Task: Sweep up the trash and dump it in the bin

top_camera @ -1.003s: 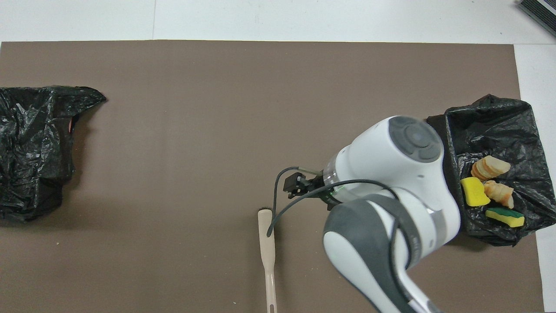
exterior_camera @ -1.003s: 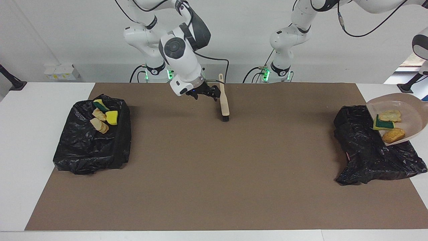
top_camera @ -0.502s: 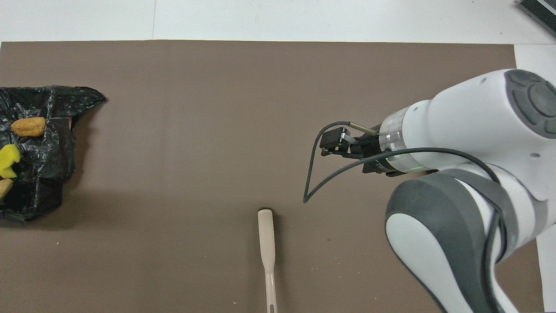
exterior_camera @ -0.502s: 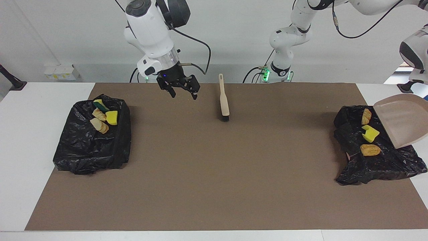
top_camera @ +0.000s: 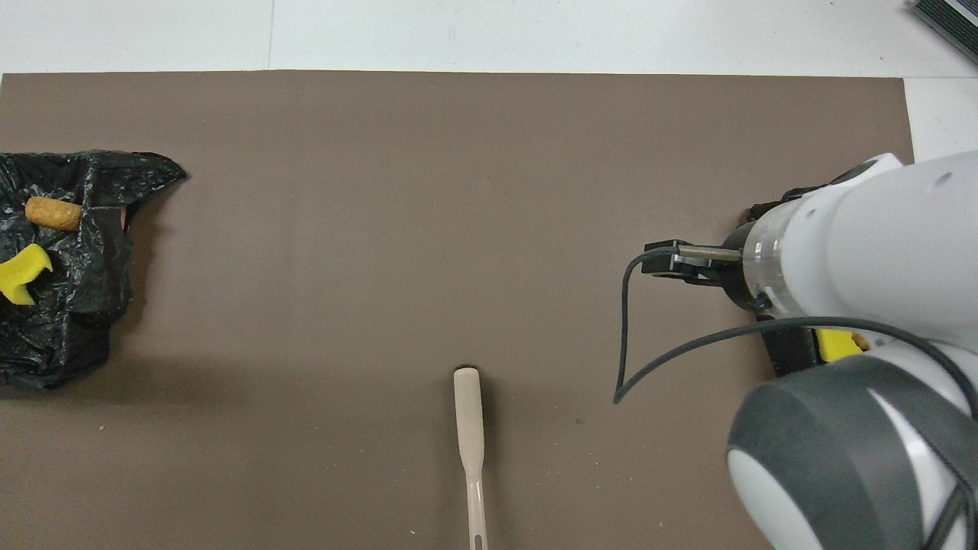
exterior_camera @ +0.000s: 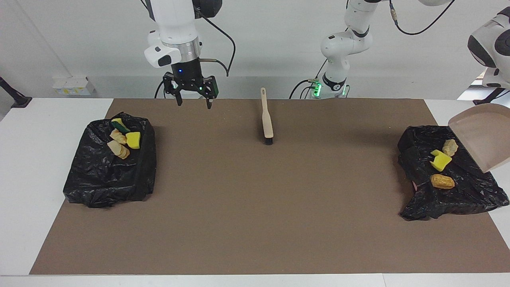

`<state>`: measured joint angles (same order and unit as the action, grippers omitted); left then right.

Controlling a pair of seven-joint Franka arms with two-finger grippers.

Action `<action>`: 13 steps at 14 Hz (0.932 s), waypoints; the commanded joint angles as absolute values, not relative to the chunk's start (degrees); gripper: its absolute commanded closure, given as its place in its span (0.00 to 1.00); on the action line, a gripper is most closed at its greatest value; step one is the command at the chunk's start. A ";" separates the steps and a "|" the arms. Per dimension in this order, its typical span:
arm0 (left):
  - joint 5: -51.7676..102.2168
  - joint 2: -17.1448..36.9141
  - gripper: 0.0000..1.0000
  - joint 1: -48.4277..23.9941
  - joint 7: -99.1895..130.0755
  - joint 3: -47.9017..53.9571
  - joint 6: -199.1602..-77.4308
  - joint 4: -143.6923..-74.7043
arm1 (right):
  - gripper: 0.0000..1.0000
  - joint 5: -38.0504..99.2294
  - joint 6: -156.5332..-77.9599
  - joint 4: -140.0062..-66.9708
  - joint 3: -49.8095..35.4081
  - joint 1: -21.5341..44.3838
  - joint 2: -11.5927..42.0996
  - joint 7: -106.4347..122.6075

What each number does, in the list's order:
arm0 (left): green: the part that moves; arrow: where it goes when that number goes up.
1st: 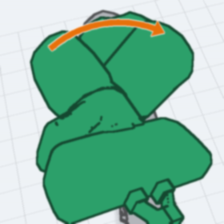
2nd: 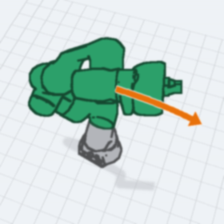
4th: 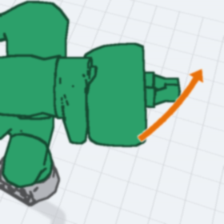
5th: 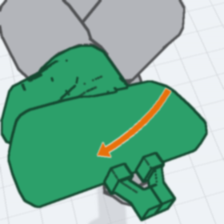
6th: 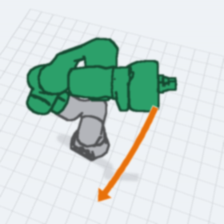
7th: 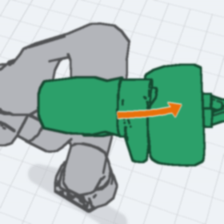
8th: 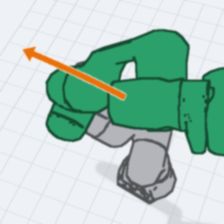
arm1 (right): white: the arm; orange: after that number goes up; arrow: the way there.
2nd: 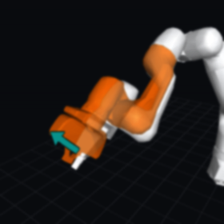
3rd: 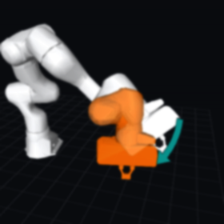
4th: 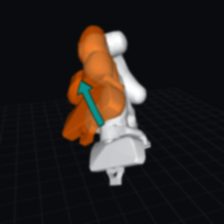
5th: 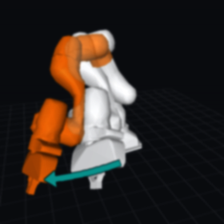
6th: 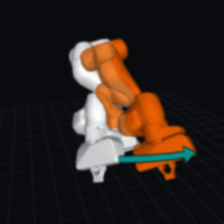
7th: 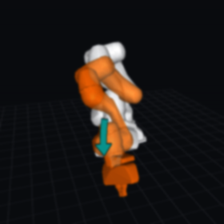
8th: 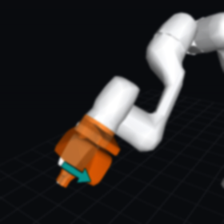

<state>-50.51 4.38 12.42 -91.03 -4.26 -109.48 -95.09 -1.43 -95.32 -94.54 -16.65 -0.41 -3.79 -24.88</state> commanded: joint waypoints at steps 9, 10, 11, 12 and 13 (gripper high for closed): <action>-23.85 1.85 1.00 1.68 -49.54 -4.22 -95.37 -97.82 | 0.00 -5.54 -81.03 -77.87 -16.35 -5.19 4.75 -10.99; -21.38 1.67 1.00 0.63 -44.26 -4.22 -94.49 -98.00 | 0.00 -5.28 -81.12 -77.87 -16.26 -5.27 4.75 -10.99; -19.36 1.67 1.00 -1.12 -39.68 -4.04 -93.53 -98.00 | 0.00 -5.27 -81.47 -78.05 -16.26 -5.10 4.75 -11.16; -17.60 1.58 1.00 -2.80 -34.94 -4.04 -92.99 -98.00 | 0.00 -5.10 -82.87 -78.13 -16.26 -5.10 4.66 -11.42; -15.32 1.50 1.00 -4.38 -28.45 -4.04 -91.86 -98.00 | 0.00 -4.84 -83.49 -78.22 -16.26 -5.45 4.66 -11.60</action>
<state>-18.55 3.56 -1.15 -37.90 -3.28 -93.58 -96.35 -4.89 -82.56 -79.36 -15.92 -4.85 3.95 -12.28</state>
